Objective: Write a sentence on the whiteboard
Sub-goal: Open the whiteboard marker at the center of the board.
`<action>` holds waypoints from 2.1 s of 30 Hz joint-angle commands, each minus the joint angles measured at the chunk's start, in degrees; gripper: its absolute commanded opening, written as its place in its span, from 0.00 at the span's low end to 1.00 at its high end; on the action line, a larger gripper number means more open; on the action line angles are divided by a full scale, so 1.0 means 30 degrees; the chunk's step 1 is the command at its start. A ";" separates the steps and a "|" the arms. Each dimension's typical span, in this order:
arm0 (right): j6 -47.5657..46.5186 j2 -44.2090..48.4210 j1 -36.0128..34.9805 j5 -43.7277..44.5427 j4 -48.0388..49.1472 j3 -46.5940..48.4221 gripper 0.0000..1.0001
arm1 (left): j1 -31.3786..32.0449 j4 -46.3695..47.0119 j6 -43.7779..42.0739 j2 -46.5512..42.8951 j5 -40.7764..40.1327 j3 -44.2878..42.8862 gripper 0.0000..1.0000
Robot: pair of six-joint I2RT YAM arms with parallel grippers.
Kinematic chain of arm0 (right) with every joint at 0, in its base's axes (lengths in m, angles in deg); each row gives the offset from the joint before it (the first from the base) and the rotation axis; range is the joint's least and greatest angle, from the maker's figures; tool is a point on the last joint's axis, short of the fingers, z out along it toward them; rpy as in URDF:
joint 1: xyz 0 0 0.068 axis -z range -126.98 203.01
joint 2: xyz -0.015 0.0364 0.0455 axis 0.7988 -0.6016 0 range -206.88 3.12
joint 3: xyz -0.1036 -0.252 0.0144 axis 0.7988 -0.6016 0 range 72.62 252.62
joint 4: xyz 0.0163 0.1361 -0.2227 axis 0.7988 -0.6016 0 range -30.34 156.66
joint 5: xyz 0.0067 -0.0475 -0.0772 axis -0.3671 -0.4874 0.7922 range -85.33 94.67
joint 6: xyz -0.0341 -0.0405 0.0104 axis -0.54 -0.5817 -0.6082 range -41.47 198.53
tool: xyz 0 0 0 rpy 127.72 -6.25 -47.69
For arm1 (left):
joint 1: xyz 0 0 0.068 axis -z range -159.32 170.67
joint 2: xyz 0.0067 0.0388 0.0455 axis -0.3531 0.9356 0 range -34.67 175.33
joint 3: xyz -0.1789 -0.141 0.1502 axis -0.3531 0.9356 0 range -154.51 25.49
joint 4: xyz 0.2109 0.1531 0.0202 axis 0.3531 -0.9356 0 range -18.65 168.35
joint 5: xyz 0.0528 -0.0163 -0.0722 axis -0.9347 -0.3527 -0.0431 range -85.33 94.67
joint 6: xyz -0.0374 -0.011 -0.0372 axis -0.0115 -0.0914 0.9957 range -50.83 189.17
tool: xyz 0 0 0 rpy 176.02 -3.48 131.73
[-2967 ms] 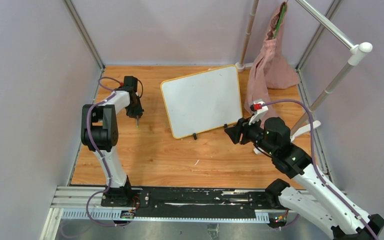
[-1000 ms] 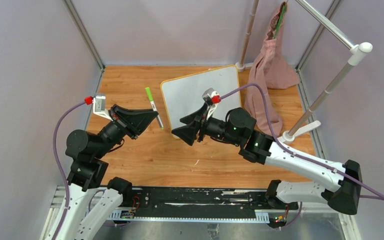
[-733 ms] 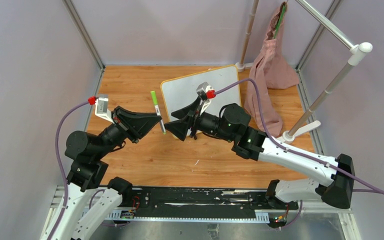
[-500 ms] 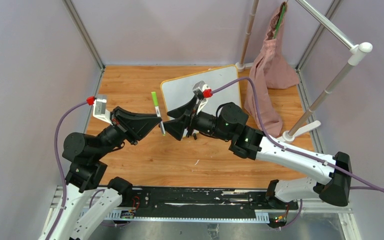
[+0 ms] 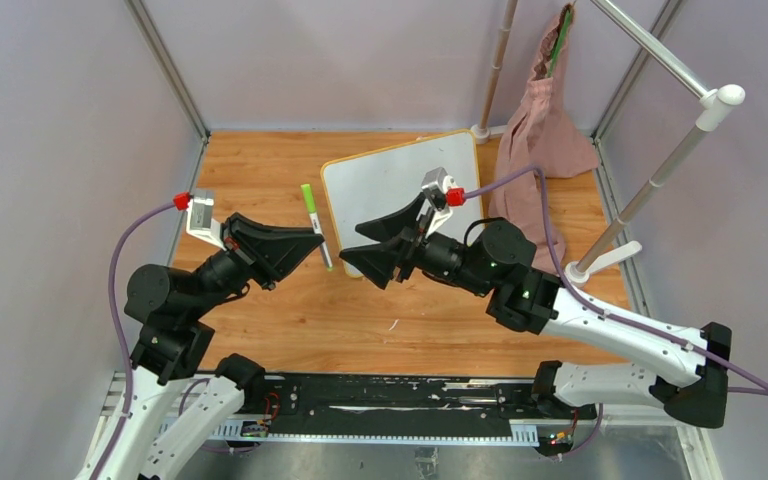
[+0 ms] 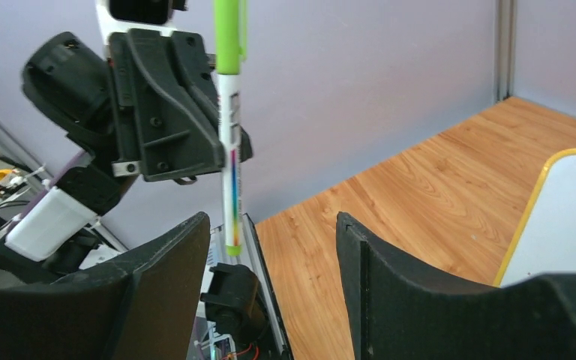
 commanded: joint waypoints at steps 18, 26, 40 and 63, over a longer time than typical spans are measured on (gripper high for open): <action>0.0104 -0.1935 -0.0917 -0.1535 0.1025 0.1645 0.65 | 0.0472 0.0206 -0.0385 0.0127 0.0546 -0.0742 0.00; 0.0141 -0.2532 -0.0918 -0.1710 0.1343 0.2180 0.35 | 0.0538 0.0214 -0.0363 0.0092 0.0717 -0.0639 0.00; -0.2025 0.1115 -0.0920 -0.1639 -0.2278 -0.0373 0.00 | 0.0655 0.0423 -0.0083 0.0782 0.1350 -0.1271 0.85; -0.2481 0.2643 -0.0918 -0.1439 -0.3536 -0.1687 0.00 | 0.2030 0.2913 0.0731 0.4252 0.2663 -0.2326 0.49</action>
